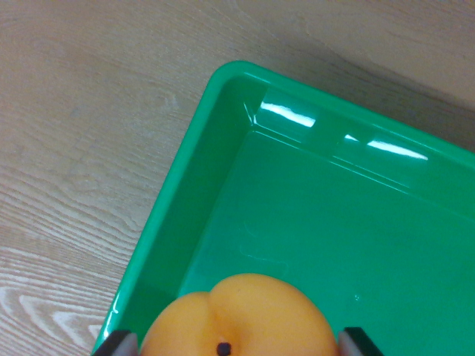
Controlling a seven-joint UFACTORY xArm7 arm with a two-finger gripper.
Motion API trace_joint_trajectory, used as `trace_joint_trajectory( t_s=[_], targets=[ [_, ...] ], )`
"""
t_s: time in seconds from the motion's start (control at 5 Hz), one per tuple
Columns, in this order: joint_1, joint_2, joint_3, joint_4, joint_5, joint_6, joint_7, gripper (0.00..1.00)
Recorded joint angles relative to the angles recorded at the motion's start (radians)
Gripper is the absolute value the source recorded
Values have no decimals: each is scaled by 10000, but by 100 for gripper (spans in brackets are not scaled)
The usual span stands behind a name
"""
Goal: Pick fruit
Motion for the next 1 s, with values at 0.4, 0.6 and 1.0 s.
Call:
trace_joint_trajectory(
  t_s=[0.4,0.6,1.0],
  targets=[
    [-3,-73,-2,138,5,211,2,100],
    [-3,-73,-2,138,5,211,2,100],
    [-7,-139,-3,262,10,401,4,100]
  ],
)
